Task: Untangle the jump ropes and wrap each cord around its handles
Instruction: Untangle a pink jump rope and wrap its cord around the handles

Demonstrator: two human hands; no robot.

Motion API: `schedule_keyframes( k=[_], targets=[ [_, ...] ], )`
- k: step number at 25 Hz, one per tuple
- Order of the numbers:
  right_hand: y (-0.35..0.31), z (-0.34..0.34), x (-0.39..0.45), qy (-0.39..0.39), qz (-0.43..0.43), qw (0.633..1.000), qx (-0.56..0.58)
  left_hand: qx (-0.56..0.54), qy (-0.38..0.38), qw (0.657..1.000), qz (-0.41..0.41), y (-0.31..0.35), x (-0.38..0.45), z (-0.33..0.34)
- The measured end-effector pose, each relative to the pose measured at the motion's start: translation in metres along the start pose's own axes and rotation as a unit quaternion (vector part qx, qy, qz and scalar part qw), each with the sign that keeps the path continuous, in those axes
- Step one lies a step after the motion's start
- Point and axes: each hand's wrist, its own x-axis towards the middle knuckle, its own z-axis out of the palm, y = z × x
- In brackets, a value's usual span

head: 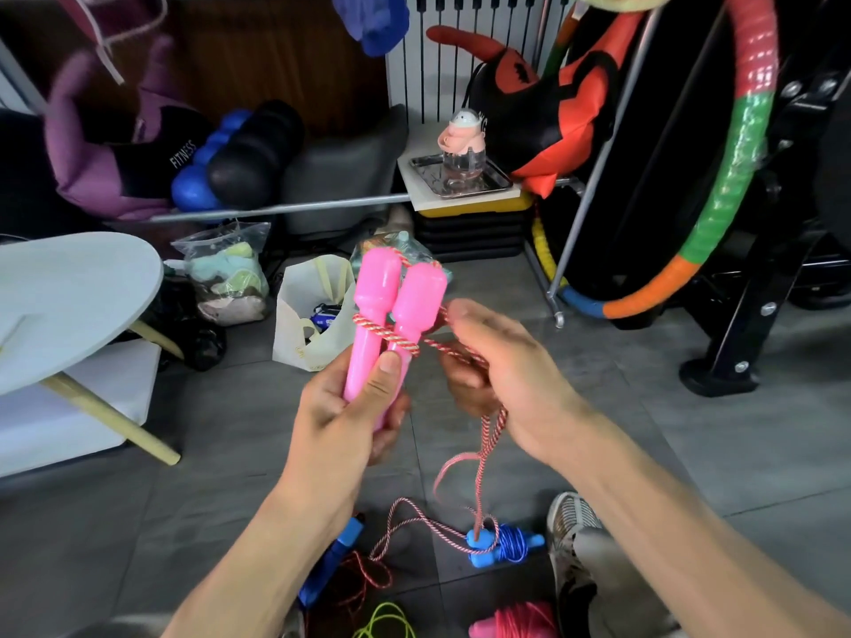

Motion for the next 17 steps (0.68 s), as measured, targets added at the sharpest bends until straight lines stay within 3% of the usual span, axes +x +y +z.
schedule_keyframes(
  k=[3,7,13,17],
  targets=[
    [0.006,0.007,0.0,0.02,-0.056,0.994,-0.087,0.007,0.01,1.0,0.001,0.002,0.0,0.001],
    [0.008,0.008,-0.002,0.05,-0.057,0.979,-0.188,0.02,0.028,0.999,-0.009,-0.001,-0.001,0.0],
    [0.009,0.009,-0.003,0.038,-0.04,0.901,-0.431,0.038,0.014,0.999,-0.024,-0.011,0.0,0.004],
    [0.012,0.013,-0.008,0.025,-0.048,0.867,-0.495,0.05,0.019,0.998,-0.037,-0.014,0.001,0.005]
  ],
)
